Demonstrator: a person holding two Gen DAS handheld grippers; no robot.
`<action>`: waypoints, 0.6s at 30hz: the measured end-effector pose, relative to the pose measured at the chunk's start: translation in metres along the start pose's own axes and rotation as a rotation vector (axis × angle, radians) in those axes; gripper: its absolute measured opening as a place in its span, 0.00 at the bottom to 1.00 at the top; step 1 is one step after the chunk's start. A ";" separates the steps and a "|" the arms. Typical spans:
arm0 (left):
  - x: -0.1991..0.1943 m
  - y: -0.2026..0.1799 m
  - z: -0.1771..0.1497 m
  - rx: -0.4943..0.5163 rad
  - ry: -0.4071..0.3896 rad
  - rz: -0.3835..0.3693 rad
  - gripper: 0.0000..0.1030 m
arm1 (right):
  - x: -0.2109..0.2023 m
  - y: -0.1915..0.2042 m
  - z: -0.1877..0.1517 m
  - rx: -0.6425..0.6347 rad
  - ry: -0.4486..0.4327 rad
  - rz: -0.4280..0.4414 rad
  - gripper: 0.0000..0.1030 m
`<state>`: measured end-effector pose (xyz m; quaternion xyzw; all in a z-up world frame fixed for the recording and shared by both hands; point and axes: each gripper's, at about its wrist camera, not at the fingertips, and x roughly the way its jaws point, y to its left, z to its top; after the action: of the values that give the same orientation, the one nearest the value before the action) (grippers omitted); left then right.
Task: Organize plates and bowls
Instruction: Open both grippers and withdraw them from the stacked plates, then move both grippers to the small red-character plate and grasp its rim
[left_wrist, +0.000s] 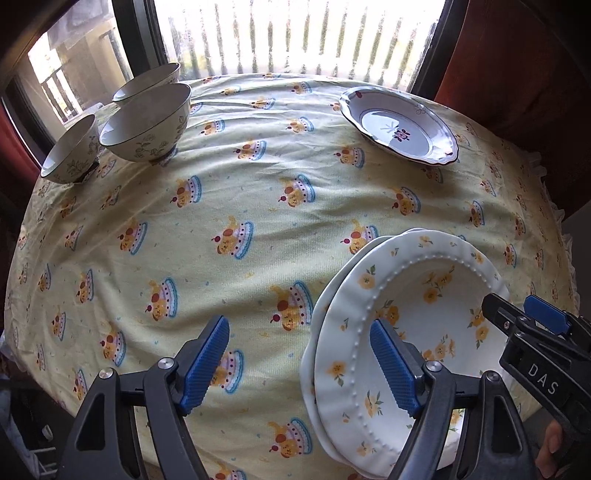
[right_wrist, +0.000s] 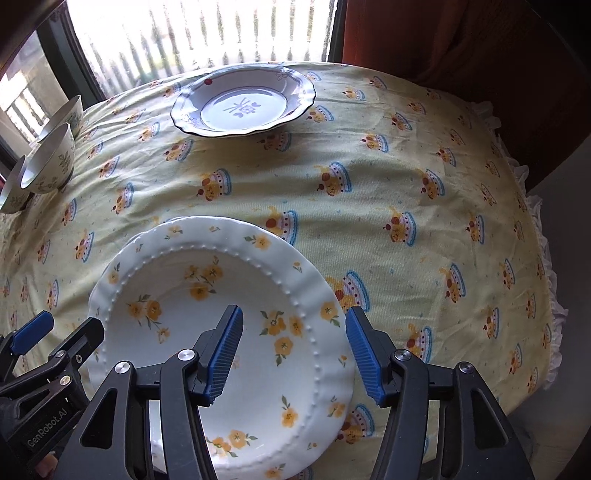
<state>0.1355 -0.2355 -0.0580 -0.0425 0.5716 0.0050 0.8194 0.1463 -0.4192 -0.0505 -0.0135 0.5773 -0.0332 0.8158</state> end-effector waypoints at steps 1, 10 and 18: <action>-0.001 0.003 0.004 0.012 -0.003 -0.003 0.80 | -0.003 0.005 0.002 0.010 -0.007 0.000 0.64; -0.002 0.043 0.052 0.077 -0.026 -0.056 0.81 | -0.025 0.060 0.029 0.071 -0.047 -0.042 0.70; -0.006 0.081 0.098 0.109 -0.067 -0.091 0.84 | -0.034 0.098 0.058 0.118 -0.107 -0.073 0.71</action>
<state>0.2207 -0.1475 -0.0243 -0.0237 0.5408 -0.0621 0.8386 0.1933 -0.3198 -0.0056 0.0117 0.5289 -0.0959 0.8432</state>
